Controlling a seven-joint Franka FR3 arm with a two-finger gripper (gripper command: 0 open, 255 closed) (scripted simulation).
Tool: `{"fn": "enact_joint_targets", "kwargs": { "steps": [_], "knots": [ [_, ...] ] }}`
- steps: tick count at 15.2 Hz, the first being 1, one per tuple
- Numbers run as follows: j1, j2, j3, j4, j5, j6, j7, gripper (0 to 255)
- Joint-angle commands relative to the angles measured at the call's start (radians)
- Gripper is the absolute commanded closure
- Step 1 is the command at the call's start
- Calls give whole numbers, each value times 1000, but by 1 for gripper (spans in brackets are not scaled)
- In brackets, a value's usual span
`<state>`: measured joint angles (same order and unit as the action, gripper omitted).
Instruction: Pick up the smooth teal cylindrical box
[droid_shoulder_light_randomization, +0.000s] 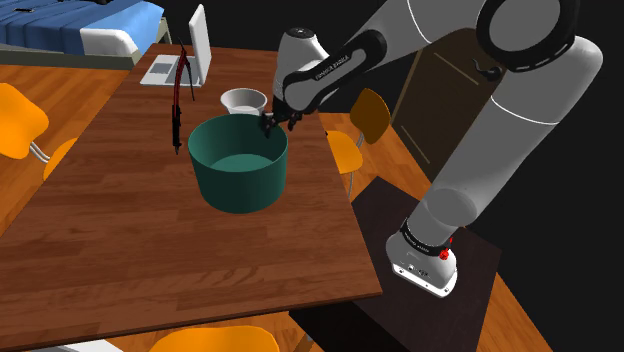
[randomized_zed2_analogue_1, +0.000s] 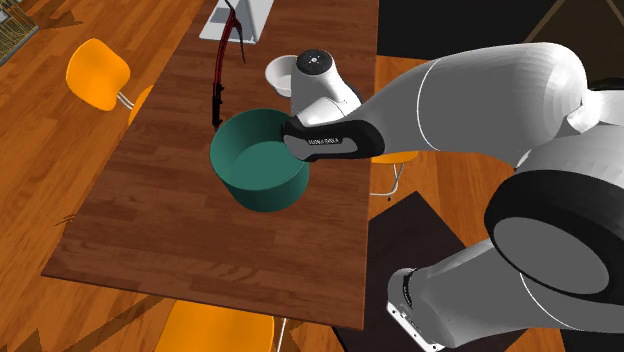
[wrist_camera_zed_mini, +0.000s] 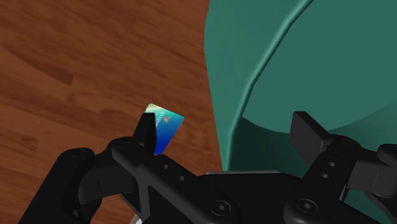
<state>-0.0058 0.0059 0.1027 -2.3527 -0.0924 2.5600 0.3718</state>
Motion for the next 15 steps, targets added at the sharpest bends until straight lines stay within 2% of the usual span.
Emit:
{"fn": "enact_joint_targets", "kwargs": {
  "steps": [1, 2, 3, 12, 15],
  "knots": [
    [0, 7, 0, -3, -3, 10, 3, 0],
    [0, 7, 0, -3, -3, 10, 3, 0],
    [0, 6, 0, -4, -3, 10, 3, 255],
    [0, 7, 0, -3, -3, 10, 3, 255],
    [1, -21, 1, 10, 7, -30, -5, 255]
  ]
}}
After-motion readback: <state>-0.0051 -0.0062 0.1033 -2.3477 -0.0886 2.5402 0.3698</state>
